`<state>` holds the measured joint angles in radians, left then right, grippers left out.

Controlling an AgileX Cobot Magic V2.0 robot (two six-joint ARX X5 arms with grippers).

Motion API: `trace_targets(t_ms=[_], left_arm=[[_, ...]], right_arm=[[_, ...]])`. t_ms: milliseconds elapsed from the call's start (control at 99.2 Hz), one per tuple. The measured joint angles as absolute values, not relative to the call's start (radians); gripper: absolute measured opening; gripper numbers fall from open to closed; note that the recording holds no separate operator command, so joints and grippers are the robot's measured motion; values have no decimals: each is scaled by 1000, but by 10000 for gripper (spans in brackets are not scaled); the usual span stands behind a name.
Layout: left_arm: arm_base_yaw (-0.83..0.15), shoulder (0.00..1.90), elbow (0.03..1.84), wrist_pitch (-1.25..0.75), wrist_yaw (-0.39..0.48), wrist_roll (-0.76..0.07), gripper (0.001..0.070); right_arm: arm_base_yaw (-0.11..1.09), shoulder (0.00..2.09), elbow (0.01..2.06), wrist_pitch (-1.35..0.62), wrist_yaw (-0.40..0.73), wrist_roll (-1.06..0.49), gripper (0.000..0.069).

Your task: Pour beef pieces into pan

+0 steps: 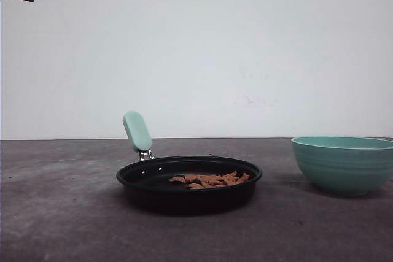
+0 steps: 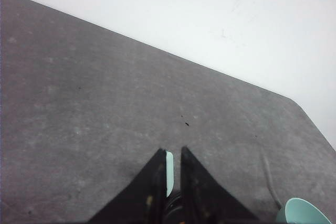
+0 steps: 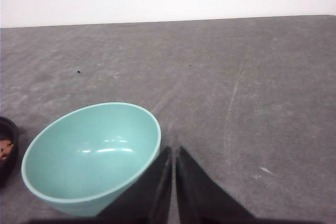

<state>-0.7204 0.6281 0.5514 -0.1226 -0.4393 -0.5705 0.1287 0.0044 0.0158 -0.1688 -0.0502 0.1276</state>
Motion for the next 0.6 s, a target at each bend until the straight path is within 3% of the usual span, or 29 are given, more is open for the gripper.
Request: trace_targets(t_ms=[605], left_arm=[[-729,620,551,-123,-439,-570,20]], right_arm=[[128,4,16,-169,-50,127,11]])
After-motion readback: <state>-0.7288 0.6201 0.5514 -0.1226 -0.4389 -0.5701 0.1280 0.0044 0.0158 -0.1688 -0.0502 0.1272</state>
